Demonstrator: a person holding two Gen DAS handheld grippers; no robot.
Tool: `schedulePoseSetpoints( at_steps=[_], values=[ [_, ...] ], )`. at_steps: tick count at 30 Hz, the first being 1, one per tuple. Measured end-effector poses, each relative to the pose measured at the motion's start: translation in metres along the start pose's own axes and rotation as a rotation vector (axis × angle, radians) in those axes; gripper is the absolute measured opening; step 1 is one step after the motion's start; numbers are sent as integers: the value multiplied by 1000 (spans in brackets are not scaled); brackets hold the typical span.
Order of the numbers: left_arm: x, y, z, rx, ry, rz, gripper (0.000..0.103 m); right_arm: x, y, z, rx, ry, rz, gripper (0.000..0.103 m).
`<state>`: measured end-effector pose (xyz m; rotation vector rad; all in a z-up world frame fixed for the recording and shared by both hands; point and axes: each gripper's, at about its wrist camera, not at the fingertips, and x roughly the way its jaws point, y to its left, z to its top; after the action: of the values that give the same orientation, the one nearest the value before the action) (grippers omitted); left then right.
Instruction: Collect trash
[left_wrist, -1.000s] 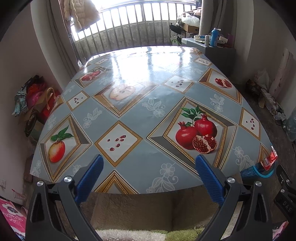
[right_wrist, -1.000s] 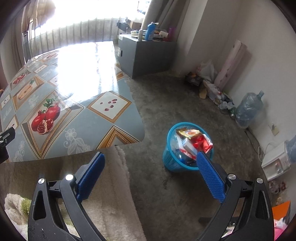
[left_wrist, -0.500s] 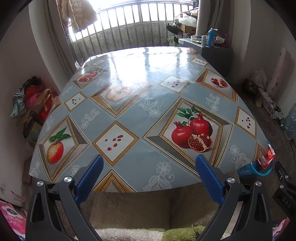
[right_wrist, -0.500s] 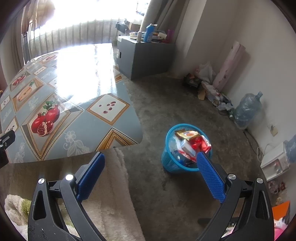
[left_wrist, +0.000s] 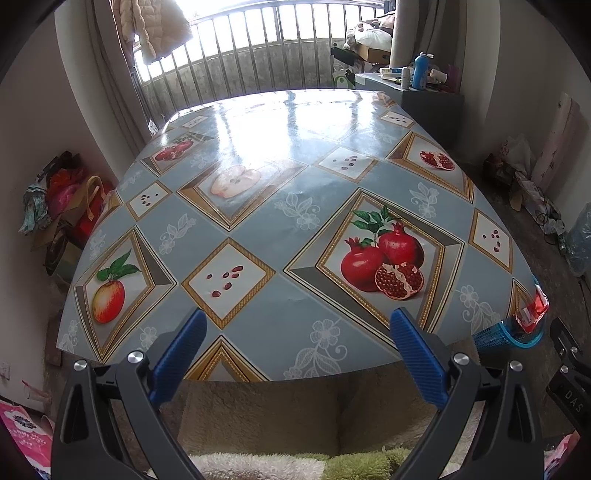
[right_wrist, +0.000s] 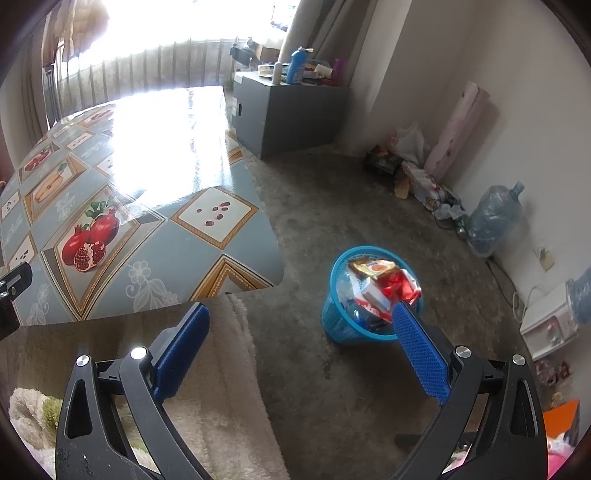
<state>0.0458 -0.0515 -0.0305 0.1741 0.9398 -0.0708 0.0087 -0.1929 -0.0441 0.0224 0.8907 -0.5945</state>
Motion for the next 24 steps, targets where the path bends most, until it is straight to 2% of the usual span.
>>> schedulePoseSetpoints(
  at_steps=[24],
  values=[
    [4, 2, 0, -1, 7, 0, 97, 1, 2, 4, 0, -8, 6, 95]
  ],
)
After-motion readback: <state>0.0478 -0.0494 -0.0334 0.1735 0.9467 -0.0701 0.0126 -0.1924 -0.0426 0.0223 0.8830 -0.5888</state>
